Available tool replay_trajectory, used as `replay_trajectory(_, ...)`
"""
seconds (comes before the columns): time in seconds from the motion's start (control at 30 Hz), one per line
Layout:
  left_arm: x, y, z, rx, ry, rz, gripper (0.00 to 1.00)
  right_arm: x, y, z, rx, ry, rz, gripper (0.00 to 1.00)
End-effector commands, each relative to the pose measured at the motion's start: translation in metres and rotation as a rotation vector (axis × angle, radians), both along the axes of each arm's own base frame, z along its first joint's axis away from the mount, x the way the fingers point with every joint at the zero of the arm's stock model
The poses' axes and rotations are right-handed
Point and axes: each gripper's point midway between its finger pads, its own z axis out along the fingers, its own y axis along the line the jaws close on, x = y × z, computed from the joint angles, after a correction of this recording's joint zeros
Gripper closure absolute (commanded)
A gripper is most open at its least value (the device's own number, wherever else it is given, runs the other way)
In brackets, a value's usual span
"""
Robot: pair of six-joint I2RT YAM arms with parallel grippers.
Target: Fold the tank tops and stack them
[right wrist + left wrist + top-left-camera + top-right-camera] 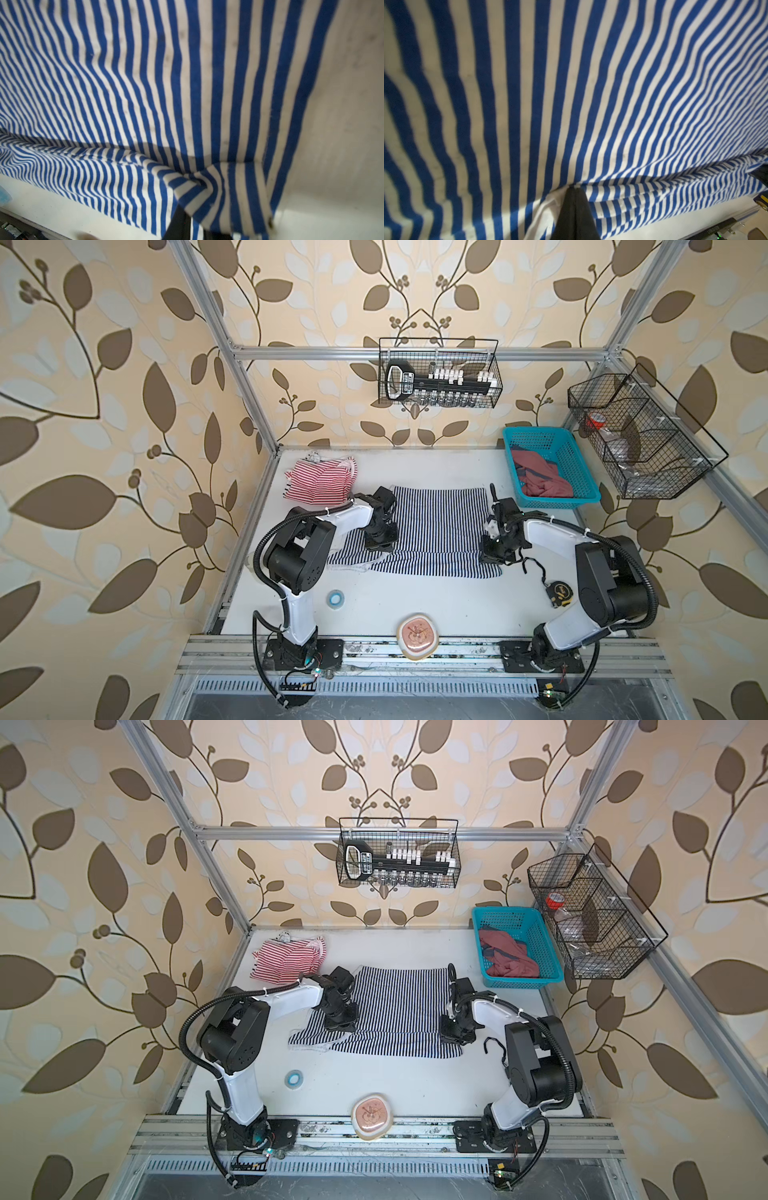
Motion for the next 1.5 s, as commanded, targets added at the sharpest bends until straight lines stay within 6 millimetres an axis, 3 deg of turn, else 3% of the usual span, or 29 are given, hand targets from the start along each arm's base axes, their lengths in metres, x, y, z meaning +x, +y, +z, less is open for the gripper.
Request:
replay_trajectory(0.0,-0.043,0.043,-0.034,0.191,0.137,0.041,1.0,-0.029,-0.007,-0.024,-0.051,0.093,0.034,0.87)
replay_trajectory(0.33,-0.072,0.064,-0.034,0.233,0.157,0.082,1.0,-0.041,0.0,-0.03,-0.071,0.113,0.052,0.89)
replay_trajectory(0.77,-0.071,0.061,-0.017,0.205,0.131,0.096,1.0,-0.069,-0.009,-0.032,-0.112,0.15,0.038,0.89)
replay_trajectory(0.9,-0.064,0.057,-0.004,0.184,0.097,0.096,0.91,-0.068,-0.01,-0.028,-0.118,0.134,0.029,0.89)
replay_trajectory(1.07,-0.033,0.045,0.032,0.149,-0.011,0.077,0.71,-0.043,0.003,0.001,-0.057,0.041,0.026,0.88)
replay_trajectory(1.17,-0.009,0.036,0.061,0.136,-0.087,0.053,0.62,-0.018,0.009,0.033,-0.036,-0.046,0.025,0.86)
replay_trajectory(1.33,0.035,0.029,0.103,0.16,-0.208,0.019,0.54,0.032,0.013,0.087,0.007,-0.188,0.02,0.81)
replay_trajectory(1.47,0.068,0.034,0.105,0.19,-0.218,0.009,0.52,0.066,0.001,0.105,-0.007,-0.23,0.012,0.78)
